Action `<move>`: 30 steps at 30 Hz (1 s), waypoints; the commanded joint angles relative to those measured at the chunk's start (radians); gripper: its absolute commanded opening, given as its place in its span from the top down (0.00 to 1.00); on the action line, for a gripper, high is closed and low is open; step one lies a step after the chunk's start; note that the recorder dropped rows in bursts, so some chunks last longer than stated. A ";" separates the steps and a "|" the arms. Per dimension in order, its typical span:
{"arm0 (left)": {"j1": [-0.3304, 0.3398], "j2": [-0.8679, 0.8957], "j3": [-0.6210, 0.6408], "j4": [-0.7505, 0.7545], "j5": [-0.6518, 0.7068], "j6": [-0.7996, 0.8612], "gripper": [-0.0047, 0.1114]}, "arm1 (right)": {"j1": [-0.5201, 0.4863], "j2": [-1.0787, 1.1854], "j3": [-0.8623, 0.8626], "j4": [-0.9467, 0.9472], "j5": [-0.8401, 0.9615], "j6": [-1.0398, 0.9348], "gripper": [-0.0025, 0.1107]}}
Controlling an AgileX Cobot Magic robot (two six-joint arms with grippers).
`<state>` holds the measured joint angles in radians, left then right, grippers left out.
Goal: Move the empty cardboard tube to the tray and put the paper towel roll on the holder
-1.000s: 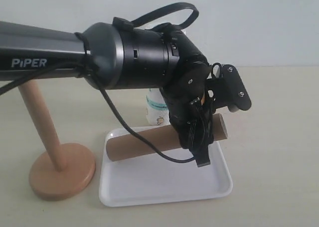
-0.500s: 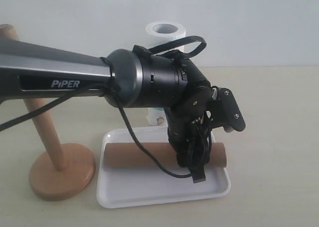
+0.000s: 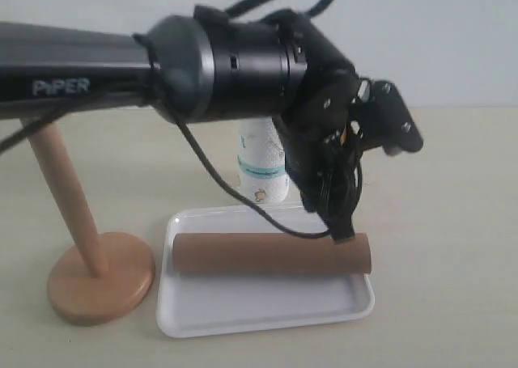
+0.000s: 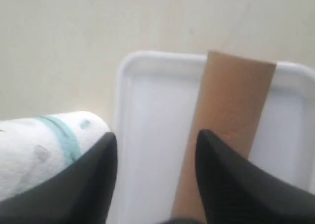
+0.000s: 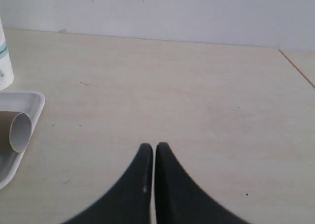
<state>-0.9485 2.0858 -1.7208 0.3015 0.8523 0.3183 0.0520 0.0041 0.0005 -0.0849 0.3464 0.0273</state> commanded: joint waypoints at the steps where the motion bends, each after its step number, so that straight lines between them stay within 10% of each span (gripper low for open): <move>1: -0.040 -0.079 -0.051 0.000 0.008 -0.022 0.74 | -0.003 -0.004 -0.001 0.001 -0.013 -0.005 0.97; 4: -0.067 -0.118 -0.053 0.003 0.016 -0.020 0.92 | -0.003 -0.004 -0.001 0.001 -0.013 -0.005 0.97; 15: -0.201 -0.362 -0.053 0.306 0.052 -0.305 0.92 | -0.003 -0.004 -0.001 0.001 -0.013 -0.005 0.97; 30: -0.137 -1.075 -0.014 0.515 0.369 -0.424 0.92 | -0.003 -0.004 -0.001 0.001 -0.013 -0.005 0.97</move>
<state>-1.1029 1.1125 -1.7613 0.7445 1.1649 -0.0719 0.0520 0.0041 0.0005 -0.0849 0.3464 0.0273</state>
